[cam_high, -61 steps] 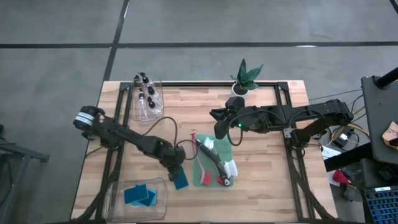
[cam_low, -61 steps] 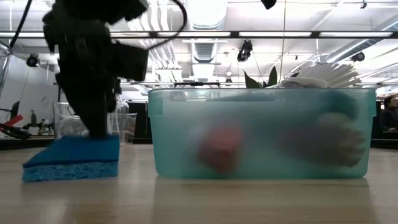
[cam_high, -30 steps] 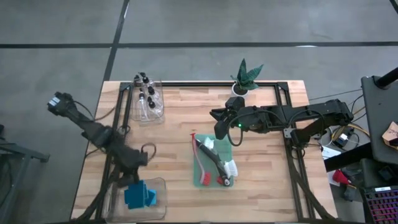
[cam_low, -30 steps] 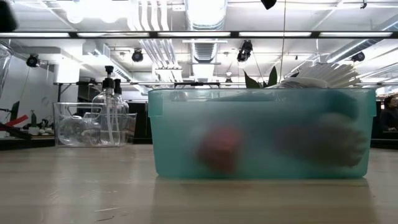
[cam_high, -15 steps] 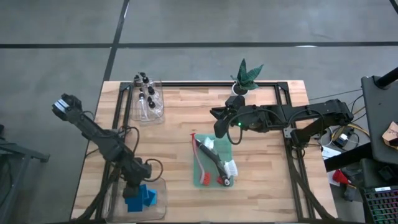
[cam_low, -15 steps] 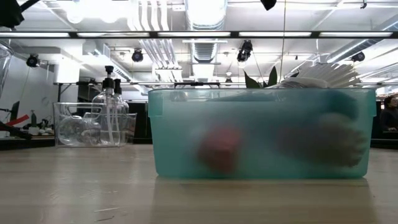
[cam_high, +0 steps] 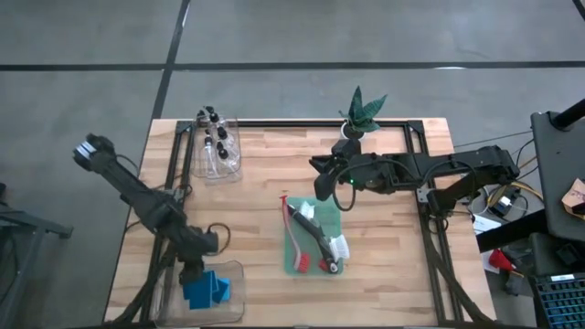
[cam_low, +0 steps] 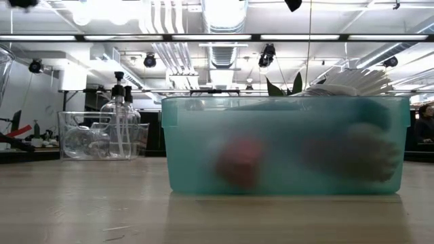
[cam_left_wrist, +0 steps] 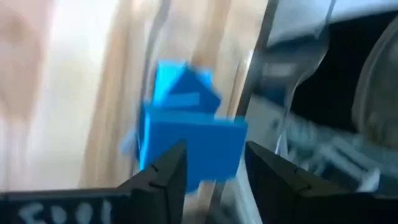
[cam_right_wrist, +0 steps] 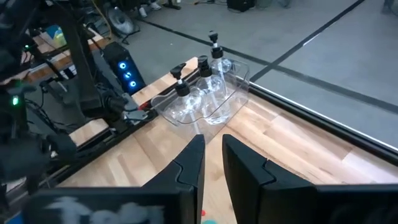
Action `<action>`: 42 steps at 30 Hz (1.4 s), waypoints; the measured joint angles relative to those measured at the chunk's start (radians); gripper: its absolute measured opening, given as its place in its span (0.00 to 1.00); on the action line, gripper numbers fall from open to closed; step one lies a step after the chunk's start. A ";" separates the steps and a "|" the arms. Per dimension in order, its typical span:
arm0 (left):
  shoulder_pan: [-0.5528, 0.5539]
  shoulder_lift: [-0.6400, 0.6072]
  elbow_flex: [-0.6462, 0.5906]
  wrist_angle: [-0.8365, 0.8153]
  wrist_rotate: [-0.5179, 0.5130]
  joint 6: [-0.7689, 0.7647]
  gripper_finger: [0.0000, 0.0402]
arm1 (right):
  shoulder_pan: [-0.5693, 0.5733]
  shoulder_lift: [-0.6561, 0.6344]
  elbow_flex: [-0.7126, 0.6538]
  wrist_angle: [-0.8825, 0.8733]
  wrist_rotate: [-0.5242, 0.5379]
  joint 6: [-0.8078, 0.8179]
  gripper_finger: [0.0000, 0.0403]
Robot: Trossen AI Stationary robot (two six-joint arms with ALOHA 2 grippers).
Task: Pick & Place Kitchen Sink Supplies
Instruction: Return to Home Position
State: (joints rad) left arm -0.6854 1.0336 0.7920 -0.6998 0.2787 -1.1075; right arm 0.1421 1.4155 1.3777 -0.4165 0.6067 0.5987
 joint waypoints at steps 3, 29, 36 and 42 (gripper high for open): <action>0.016 -0.060 0.014 0.005 -0.128 -0.004 0.32 | 0.000 0.000 -0.004 0.001 -0.009 0.000 0.10; 0.760 -0.325 -0.361 0.924 -0.156 0.559 0.00 | -0.216 -0.229 -0.553 0.590 -0.448 -0.365 0.02; 0.747 -0.563 -0.361 0.677 -0.250 0.618 0.00 | -0.215 -0.403 -0.728 0.701 -0.446 -0.391 0.02; 0.747 -0.713 -0.361 0.507 -0.278 0.614 0.00 | -0.214 -0.544 -0.879 0.720 -0.451 -0.393 0.02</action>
State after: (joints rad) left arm 0.0618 0.3207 0.4309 -0.1926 0.0004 -0.4940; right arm -0.0723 0.8718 0.4982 0.3037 0.1560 0.2056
